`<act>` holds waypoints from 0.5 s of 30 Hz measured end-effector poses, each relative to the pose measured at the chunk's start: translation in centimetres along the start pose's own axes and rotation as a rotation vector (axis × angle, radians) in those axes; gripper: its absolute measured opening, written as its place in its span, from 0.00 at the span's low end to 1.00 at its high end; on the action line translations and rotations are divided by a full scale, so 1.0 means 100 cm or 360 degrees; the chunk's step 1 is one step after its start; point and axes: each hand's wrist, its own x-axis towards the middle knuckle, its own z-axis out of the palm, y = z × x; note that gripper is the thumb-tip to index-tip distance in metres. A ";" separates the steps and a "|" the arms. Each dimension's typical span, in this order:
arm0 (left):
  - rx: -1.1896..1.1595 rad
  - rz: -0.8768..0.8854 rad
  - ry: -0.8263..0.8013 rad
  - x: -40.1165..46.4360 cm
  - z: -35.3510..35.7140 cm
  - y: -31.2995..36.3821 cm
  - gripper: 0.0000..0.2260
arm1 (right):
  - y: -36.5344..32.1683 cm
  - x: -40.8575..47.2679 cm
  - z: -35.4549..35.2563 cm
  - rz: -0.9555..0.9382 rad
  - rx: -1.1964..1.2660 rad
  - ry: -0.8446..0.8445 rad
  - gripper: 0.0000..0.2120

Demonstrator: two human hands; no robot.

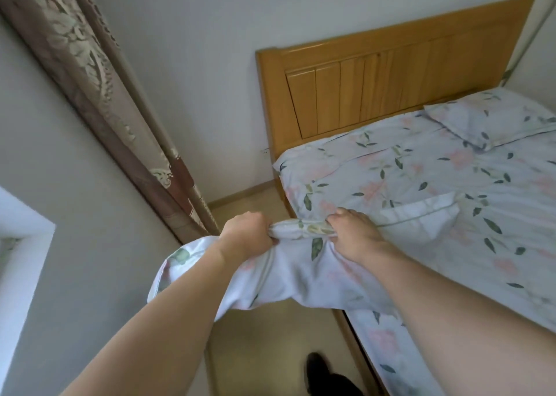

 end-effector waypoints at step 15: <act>-0.0132 0.0164 -0.0261 0.325 -0.045 -0.071 0.11 | 0.054 0.317 -0.013 0.0121 0.0174 -0.0193 0.15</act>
